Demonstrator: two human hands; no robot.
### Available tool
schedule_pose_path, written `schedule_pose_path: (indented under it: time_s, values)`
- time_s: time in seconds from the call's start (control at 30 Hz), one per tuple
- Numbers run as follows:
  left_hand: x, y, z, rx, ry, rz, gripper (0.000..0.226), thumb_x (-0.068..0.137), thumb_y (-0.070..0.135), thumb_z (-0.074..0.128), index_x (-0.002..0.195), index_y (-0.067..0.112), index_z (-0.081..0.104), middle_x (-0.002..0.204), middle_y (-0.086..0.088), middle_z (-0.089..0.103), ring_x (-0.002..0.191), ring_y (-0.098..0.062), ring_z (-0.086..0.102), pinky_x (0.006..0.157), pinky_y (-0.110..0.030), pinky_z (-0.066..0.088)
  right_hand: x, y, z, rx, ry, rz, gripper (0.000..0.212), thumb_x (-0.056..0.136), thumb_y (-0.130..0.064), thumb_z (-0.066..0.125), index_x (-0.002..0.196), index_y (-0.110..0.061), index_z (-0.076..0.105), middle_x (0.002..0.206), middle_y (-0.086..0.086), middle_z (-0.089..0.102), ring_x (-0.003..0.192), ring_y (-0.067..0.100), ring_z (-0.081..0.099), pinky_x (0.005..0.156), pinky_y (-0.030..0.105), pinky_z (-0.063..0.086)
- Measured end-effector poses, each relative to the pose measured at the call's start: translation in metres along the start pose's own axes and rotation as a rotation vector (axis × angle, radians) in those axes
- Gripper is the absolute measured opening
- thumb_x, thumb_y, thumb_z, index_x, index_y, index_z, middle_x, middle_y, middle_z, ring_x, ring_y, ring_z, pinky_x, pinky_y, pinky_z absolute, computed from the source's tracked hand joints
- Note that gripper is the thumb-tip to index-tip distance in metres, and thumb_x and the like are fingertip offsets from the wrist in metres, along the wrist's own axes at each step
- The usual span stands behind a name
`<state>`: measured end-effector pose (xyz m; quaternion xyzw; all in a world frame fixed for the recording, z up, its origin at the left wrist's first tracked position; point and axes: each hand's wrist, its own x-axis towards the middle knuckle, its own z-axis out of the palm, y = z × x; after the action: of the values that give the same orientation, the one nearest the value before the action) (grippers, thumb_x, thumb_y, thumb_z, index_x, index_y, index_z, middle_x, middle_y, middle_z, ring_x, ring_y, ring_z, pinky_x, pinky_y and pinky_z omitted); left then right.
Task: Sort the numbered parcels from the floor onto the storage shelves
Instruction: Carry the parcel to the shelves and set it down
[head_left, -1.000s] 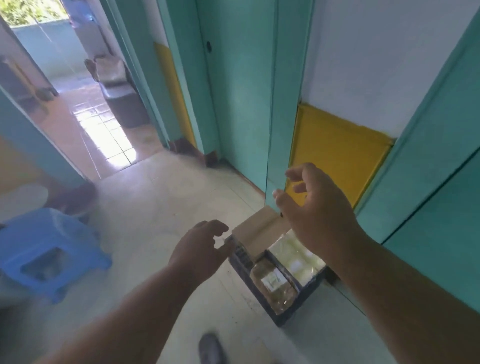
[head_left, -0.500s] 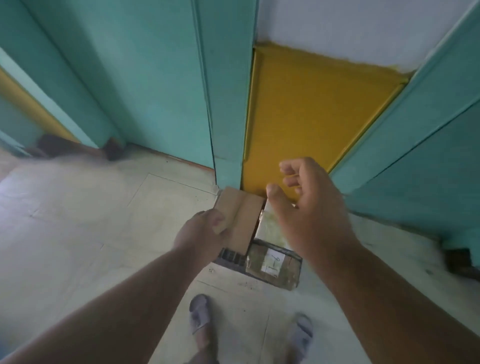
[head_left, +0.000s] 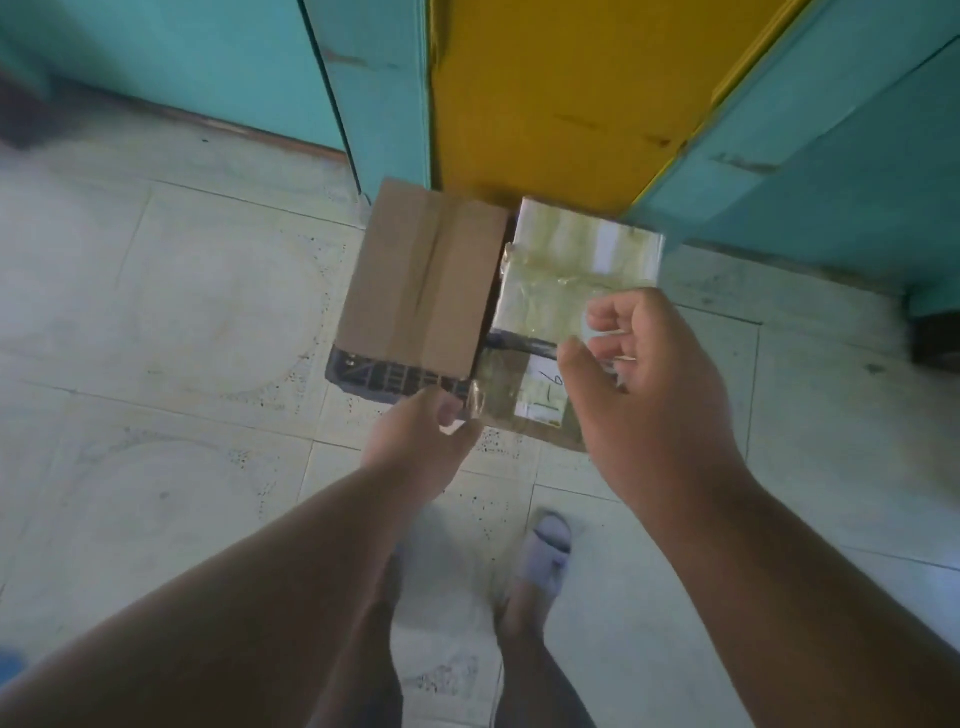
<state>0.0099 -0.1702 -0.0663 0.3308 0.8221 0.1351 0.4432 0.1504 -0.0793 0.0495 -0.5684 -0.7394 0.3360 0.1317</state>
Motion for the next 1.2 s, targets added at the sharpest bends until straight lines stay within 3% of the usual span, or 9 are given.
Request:
schedule_pose_path:
  time_s: [0.3, 0.4, 0.5, 0.7, 0.8, 0.9, 1.0, 1.1, 1.2]
  values:
    - [0.101, -0.047, 0.107, -0.115, -0.044, -0.139, 0.061, 0.094, 0.051, 0.057, 0.142, 0.017, 0.044, 0.133, 0.000, 0.061, 0.098, -0.020, 0.060, 0.065, -0.030, 0.045, 0.035, 0.178, 0.090, -0.101, -0.018, 0.247, 0.025, 0.092, -0.028, 0.060, 0.115, -0.020, 0.058, 0.112, -0.004, 0.063, 0.091, 0.009, 0.059, 0.068, 0.022, 0.041]
    - [0.123, -0.045, 0.131, -0.160, -0.095, -0.212, 0.037, 0.097, 0.040, 0.052, 0.119, 0.012, 0.060, 0.091, -0.001, 0.069, 0.071, -0.016, 0.059, 0.056, -0.026, 0.039, 0.047, 0.216, 0.098, -0.199, -0.036, 0.264, 0.029, 0.093, -0.029, 0.060, 0.119, -0.017, 0.057, 0.115, 0.002, 0.061, 0.097, 0.015, 0.056, 0.073, 0.025, 0.037]
    - [0.138, -0.044, 0.144, -0.235, -0.127, -0.295, 0.025, 0.096, 0.036, 0.052, 0.095, 0.013, 0.064, 0.060, 0.000, 0.050, 0.049, -0.014, 0.039, 0.047, -0.025, 0.029, 0.059, 0.241, 0.109, -0.220, -0.116, 0.373, 0.037, 0.093, -0.032, 0.062, 0.125, -0.016, 0.054, 0.121, 0.006, 0.055, 0.091, 0.017, 0.054, 0.067, 0.025, 0.036]
    - [0.141, -0.045, 0.151, -0.399, -0.137, -0.353, 0.020, 0.091, 0.028, 0.061, 0.108, 0.018, 0.065, 0.073, -0.002, 0.059, 0.059, -0.018, 0.048, 0.056, -0.030, 0.040, 0.065, 0.259, 0.119, 0.082, -0.133, 0.572, 0.050, 0.090, -0.036, 0.067, 0.130, -0.016, 0.046, 0.131, 0.002, 0.057, 0.099, 0.019, 0.058, 0.076, 0.032, 0.047]
    - [0.117, -0.038, 0.152, -0.440, -0.134, -0.307, 0.004, 0.086, 0.018, 0.070, 0.091, 0.019, 0.070, 0.083, -0.014, 0.068, 0.073, -0.023, 0.055, 0.070, -0.036, 0.044, 0.053, 0.254, 0.107, 0.182, -0.118, 0.602, 0.050, 0.090, -0.032, 0.068, 0.132, -0.018, 0.045, 0.128, -0.001, 0.060, 0.094, 0.016, 0.065, 0.071, 0.031, 0.052]
    - [0.088, -0.020, 0.152, -0.442, -0.099, -0.272, 0.014, 0.078, 0.018, 0.078, 0.083, 0.006, 0.072, 0.072, -0.015, 0.066, 0.066, -0.021, 0.052, 0.060, -0.033, 0.042, 0.035, 0.230, 0.106, 0.368, -0.229, 0.599, 0.051, 0.091, -0.029, 0.067, 0.136, -0.021, 0.045, 0.125, -0.005, 0.059, 0.085, 0.007, 0.068, 0.073, 0.027, 0.051]
    - [0.073, -0.003, 0.146, -0.504, -0.047, -0.339, 0.036, 0.077, 0.029, 0.079, 0.090, -0.003, 0.069, 0.068, -0.008, 0.061, 0.065, -0.019, 0.048, 0.054, -0.030, 0.041, 0.027, 0.216, 0.112, 0.310, -0.140, 0.591, 0.042, 0.093, -0.031, 0.063, 0.133, -0.022, 0.051, 0.124, -0.004, 0.060, 0.100, 0.011, 0.059, 0.072, 0.026, 0.046]
    - [0.066, -0.004, 0.130, -0.559, -0.045, -0.345, 0.031, 0.071, 0.031, 0.079, 0.090, 0.008, 0.071, 0.072, -0.009, 0.068, 0.068, -0.019, 0.056, 0.063, -0.029, 0.045, 0.027, 0.224, 0.101, 0.286, 0.024, 0.604, 0.033, 0.096, -0.022, 0.056, 0.129, -0.019, 0.056, 0.127, -0.001, 0.062, 0.098, 0.013, 0.058, 0.073, 0.027, 0.046]
    - [0.057, -0.018, 0.105, -0.557, -0.102, -0.298, 0.051, 0.049, 0.037, 0.077, 0.092, 0.010, 0.072, 0.074, -0.007, 0.069, 0.070, -0.022, 0.058, 0.071, -0.033, 0.045, 0.022, 0.233, 0.090, 0.144, -0.036, 0.510, 0.036, 0.096, -0.025, 0.058, 0.131, -0.021, 0.055, 0.133, -0.001, 0.059, 0.105, 0.015, 0.059, 0.068, 0.022, 0.043]
